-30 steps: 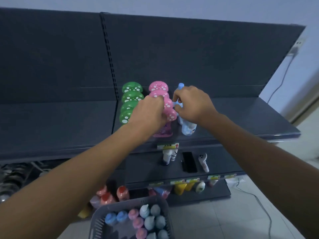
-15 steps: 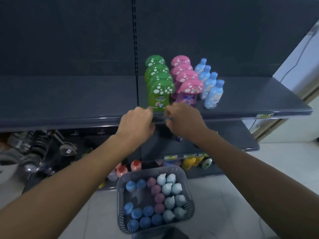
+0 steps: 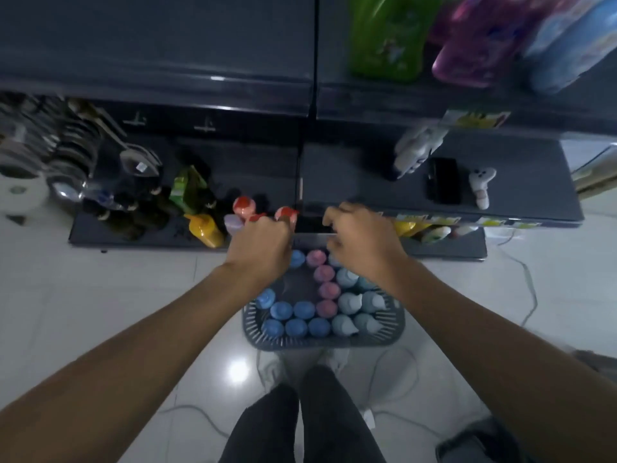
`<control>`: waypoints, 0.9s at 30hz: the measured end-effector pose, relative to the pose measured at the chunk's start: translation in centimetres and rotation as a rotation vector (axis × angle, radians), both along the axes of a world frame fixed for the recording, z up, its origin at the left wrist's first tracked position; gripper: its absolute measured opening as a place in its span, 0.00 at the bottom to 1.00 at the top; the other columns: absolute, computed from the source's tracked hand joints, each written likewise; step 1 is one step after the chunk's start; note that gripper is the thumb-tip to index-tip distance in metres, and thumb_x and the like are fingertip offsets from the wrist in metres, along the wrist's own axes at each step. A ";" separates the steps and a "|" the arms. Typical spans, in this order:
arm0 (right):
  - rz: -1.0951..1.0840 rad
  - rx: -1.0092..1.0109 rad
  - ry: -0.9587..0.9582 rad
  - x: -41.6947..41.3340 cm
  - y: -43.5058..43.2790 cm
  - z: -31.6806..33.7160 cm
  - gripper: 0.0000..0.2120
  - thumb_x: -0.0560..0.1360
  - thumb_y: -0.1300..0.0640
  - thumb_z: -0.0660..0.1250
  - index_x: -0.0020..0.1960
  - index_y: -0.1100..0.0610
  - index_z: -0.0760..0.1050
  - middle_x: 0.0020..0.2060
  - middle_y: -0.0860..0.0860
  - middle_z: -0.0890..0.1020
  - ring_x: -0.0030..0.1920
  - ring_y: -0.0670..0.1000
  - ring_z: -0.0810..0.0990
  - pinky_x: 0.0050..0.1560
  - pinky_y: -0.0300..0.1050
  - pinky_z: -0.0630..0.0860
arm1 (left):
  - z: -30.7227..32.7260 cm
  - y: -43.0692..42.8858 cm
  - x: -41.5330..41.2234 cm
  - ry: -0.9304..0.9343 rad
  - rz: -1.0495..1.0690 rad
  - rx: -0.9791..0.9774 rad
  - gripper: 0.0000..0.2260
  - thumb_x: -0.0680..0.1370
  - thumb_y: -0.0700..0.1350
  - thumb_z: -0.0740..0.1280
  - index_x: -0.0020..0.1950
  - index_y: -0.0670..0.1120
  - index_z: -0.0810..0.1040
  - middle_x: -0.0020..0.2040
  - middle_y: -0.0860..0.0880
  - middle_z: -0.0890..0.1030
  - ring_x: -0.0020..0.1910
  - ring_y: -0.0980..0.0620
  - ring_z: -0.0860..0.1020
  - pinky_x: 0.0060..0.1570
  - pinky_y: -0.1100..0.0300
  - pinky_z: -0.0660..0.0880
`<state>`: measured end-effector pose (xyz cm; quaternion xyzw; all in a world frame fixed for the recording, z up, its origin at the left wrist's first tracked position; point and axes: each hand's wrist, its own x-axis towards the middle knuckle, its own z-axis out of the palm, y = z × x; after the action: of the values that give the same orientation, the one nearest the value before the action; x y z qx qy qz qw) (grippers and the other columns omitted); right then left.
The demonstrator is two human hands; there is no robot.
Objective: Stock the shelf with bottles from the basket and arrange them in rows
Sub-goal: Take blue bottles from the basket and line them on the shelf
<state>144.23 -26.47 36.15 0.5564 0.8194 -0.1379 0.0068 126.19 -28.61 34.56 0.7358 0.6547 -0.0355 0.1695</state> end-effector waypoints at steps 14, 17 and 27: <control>0.029 -0.336 -0.090 -2.0 -7.3 -19.8 0.12 0.75 0.55 0.67 0.58 0.56 0.76 0.56 0.55 0.79 0.56 0.60 0.78 0.45 0.49 0.74 | -16.6 -5.7 -0.7 0.119 0.000 -0.274 0.12 0.78 0.39 0.65 0.62 0.43 0.73 0.60 0.41 0.75 0.54 0.37 0.80 0.46 0.48 0.77; 0.054 -0.382 -0.112 -2.2 -8.5 -21.8 0.14 0.75 0.56 0.67 0.61 0.54 0.77 0.58 0.54 0.77 0.58 0.58 0.78 0.48 0.50 0.77 | -18.4 -5.9 -0.7 0.172 0.017 -0.307 0.11 0.80 0.37 0.63 0.63 0.41 0.73 0.61 0.40 0.74 0.56 0.37 0.79 0.48 0.47 0.77; 0.074 -0.418 -0.111 -2.3 -8.6 -24.3 0.15 0.77 0.58 0.64 0.64 0.55 0.75 0.60 0.55 0.75 0.54 0.60 0.80 0.44 0.51 0.78 | -21.9 -5.0 -0.2 0.262 0.048 -0.303 0.04 0.80 0.35 0.66 0.53 0.41 0.79 0.49 0.42 0.80 0.47 0.41 0.82 0.36 0.53 0.70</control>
<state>141.96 -35.06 11.81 0.5194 0.7911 -0.2734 0.1720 125.99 -33.61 12.67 0.6750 0.6758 -0.2251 0.1923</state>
